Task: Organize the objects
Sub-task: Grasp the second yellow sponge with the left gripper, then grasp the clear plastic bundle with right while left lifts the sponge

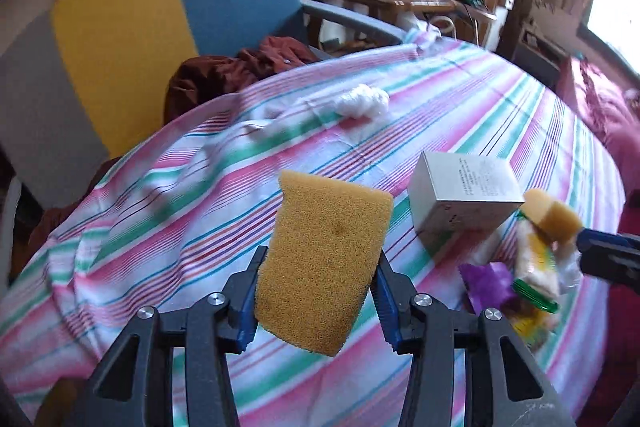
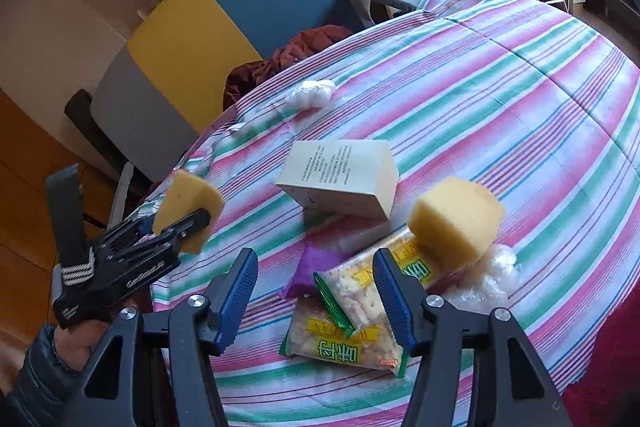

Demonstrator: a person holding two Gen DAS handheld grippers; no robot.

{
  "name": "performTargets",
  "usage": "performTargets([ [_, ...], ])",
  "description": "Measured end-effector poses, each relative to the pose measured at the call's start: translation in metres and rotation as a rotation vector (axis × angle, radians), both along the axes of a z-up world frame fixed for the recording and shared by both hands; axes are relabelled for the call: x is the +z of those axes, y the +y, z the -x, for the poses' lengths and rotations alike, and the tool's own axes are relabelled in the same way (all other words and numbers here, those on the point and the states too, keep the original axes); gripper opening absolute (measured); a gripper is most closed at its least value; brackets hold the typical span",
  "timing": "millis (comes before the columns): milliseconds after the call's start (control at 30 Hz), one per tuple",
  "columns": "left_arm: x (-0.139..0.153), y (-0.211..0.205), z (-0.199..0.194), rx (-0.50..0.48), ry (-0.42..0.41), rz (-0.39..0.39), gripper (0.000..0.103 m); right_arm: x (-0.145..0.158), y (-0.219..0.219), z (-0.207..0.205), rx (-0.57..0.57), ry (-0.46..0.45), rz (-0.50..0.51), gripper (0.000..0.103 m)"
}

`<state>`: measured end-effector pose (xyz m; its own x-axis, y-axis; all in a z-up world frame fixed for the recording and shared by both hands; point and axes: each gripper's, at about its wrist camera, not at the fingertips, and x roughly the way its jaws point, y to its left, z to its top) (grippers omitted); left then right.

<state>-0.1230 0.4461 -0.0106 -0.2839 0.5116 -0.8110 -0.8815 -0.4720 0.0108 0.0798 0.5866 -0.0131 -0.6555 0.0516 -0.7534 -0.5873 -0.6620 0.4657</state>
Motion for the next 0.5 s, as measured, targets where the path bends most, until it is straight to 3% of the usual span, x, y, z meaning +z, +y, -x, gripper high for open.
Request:
performTargets([
  [167,0.034,-0.050,-0.008,0.042,0.009,-0.050,0.049,0.019,0.023,0.044,0.029,0.004,-0.064,0.061],
  [367,0.055,-0.104,-0.007,0.095,-0.016,-0.112,0.049,0.007,0.065,0.125,0.067,-0.069,-0.079,0.061],
  [500,0.059,-0.137,-0.002,0.128,-0.047,-0.136,0.049,-0.017,0.103,0.167,-0.003,-0.097,0.034,0.067],
])
